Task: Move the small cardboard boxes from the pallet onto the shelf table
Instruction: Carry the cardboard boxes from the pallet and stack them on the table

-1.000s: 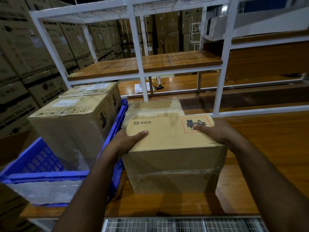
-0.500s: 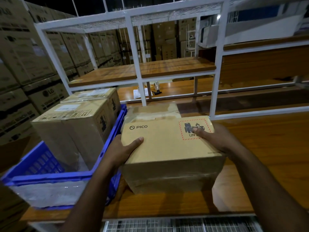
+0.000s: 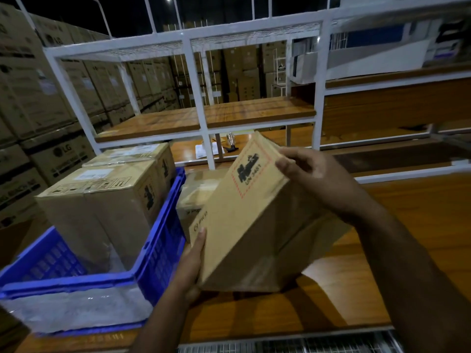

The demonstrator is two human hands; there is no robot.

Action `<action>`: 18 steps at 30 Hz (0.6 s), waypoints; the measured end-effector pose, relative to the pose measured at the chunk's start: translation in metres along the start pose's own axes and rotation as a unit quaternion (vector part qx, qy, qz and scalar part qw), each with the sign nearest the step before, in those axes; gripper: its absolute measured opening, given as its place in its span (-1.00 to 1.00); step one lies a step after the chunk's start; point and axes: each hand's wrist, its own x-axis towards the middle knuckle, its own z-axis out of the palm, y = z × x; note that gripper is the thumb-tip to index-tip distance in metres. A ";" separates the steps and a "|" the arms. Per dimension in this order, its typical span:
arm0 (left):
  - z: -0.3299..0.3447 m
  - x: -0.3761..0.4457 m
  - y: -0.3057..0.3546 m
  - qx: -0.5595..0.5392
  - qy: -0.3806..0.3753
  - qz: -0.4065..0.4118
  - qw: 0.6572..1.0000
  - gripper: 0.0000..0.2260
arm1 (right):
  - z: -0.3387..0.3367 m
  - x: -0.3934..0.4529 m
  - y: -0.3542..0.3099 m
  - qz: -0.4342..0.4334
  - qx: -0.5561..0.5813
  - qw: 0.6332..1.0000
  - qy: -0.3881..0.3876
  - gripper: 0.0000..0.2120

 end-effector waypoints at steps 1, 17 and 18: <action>0.003 0.000 -0.009 -0.010 -0.006 -0.004 1.000 -0.49 | 0.005 0.001 -0.003 -0.013 -0.039 0.999 -0.025 -0.22; 0.046 -0.025 0.063 0.225 0.010 0.438 0.870 -0.31 | 0.095 0.030 -0.008 -0.136 -0.358 0.924 0.007 -0.30; 0.043 -0.024 0.067 0.252 0.017 0.467 0.848 -0.31 | 0.094 0.027 -0.004 -0.131 -0.364 0.922 0.011 -0.31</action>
